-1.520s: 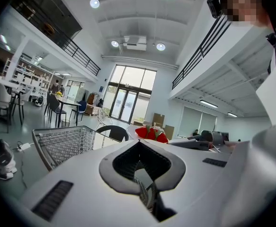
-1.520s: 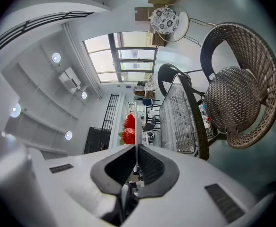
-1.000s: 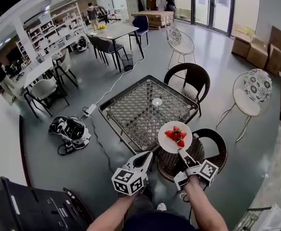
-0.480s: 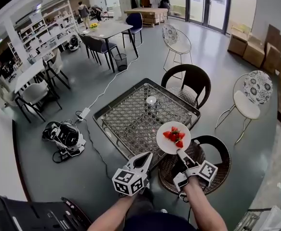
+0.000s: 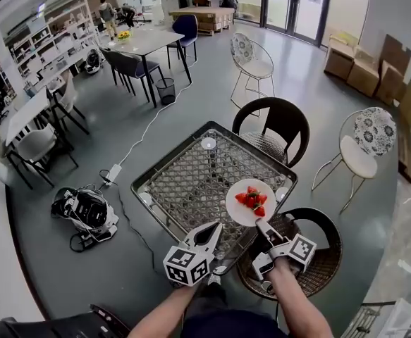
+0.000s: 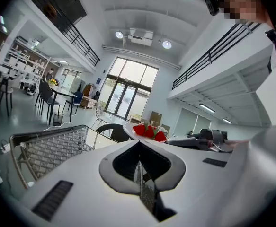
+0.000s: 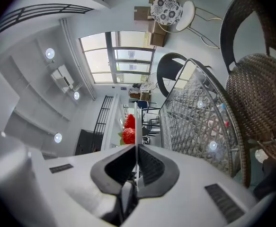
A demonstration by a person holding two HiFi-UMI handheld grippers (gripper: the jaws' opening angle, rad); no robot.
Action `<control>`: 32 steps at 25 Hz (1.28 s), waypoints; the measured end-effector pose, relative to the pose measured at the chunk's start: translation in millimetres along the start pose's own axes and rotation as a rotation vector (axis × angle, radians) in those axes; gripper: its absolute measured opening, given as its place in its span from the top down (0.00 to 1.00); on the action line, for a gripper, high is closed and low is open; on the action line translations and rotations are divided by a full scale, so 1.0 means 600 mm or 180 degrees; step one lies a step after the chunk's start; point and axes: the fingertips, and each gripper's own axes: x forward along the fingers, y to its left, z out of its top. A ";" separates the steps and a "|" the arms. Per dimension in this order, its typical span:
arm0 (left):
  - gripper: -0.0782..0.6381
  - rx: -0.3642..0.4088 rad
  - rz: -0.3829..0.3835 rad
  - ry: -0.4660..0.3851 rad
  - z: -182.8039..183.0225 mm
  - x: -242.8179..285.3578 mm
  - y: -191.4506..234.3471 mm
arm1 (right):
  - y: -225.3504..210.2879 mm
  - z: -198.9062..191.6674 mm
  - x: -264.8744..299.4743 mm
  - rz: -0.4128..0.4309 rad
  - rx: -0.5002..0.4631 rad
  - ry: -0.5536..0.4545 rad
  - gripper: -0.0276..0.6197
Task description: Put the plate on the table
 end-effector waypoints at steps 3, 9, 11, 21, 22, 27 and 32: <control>0.88 -0.0009 -0.0070 0.0021 0.017 0.019 0.029 | 0.006 0.009 0.036 0.0005 -0.0030 -0.0031 0.93; 0.88 -0.0011 -0.0224 0.0105 0.035 0.056 0.076 | 0.009 0.027 0.108 -0.0036 -0.0107 -0.0058 0.93; 0.88 -0.0017 -0.0259 0.0114 0.039 0.070 0.086 | 0.013 0.037 0.124 -0.0022 -0.0127 -0.0066 0.93; 0.88 -0.0114 -0.0233 0.0193 0.024 0.103 0.132 | -0.020 0.047 0.163 -0.0114 -0.0112 0.0027 0.93; 0.88 -0.0123 -0.0217 0.0204 0.021 0.106 0.135 | -0.030 0.047 0.165 -0.0143 -0.0101 0.0047 0.93; 0.88 -0.0123 -0.0122 0.0255 -0.002 0.117 0.150 | -0.086 0.051 0.178 -0.0300 -0.0036 0.0182 0.93; 0.88 -0.0127 -0.0033 0.0341 -0.024 0.124 0.153 | -0.133 0.061 0.194 -0.0409 -0.0038 0.0335 0.93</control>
